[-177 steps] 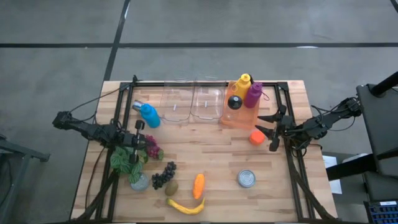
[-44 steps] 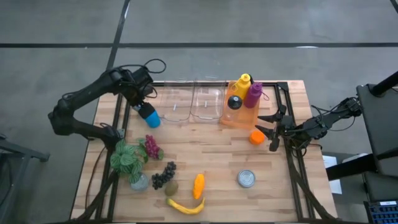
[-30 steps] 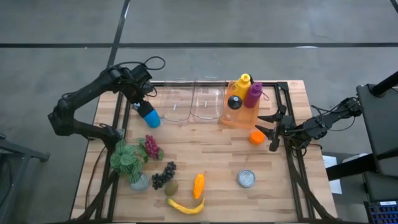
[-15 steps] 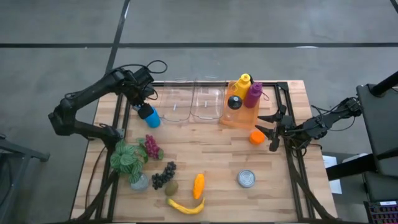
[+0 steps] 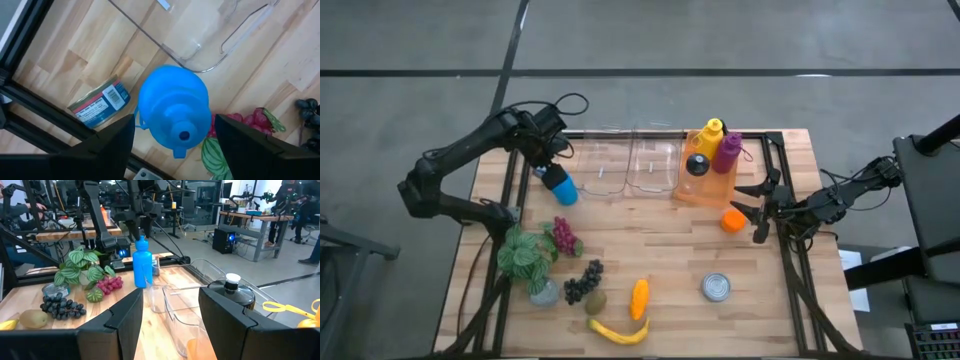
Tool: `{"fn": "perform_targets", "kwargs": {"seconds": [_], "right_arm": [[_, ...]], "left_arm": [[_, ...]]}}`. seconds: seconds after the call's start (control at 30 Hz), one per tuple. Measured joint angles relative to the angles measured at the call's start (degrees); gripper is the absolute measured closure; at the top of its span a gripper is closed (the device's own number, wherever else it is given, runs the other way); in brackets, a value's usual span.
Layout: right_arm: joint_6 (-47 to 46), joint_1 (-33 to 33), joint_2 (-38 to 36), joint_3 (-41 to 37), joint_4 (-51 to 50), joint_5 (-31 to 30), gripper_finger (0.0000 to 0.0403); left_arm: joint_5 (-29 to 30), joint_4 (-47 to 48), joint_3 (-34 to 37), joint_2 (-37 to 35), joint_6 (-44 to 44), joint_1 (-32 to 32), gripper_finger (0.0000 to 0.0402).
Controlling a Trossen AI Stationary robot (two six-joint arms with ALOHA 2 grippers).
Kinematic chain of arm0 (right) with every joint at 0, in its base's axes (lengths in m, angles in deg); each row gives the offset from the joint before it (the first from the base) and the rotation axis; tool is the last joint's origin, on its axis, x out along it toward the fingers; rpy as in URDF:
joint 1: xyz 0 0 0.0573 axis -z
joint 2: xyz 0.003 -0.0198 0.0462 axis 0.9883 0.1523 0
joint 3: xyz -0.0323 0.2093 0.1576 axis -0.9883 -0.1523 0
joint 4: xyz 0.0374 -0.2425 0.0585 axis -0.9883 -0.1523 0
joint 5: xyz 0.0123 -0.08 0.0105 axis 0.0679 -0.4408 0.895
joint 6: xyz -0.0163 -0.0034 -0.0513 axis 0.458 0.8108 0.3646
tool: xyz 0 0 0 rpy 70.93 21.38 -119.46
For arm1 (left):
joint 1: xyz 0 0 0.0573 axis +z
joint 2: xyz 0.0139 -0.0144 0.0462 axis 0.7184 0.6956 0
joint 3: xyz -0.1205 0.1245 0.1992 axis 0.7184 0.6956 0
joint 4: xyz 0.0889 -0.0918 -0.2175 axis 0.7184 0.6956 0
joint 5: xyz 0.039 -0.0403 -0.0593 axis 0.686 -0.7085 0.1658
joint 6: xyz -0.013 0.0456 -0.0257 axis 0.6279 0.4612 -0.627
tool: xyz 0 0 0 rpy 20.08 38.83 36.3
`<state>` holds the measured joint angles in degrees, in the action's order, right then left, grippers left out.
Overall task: Pick & Place Food Item
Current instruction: Put the blue water bottle into the orange bin
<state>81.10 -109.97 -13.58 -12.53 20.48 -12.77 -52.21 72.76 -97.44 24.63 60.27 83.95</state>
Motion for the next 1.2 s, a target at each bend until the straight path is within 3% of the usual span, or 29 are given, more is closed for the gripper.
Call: {"fn": "perform_targets", "kwargs": {"seconds": [0.37, 0.77, 1.2], "right_arm": [[-0.08, 0.01, 0.00, 0.00, 0.01, 0.00, 0.0213], [0.00, 0.02, -0.02, 0.00, 0.01, 0.00, 0.0213], [-0.05, 0.00, -0.02, 0.00, 0.01, 0.01, 0.0213]], "left_arm": [[-0.01, -0.35, 0.41, 0.00, -0.01, 0.12, 0.0125], [0.18, 0.69, 0.41, 0.50, -0.88, 0.39, 0.0210], [0.17, 0.37, 0.41, 0.50, -0.82, 0.38, 0.0261]]}}
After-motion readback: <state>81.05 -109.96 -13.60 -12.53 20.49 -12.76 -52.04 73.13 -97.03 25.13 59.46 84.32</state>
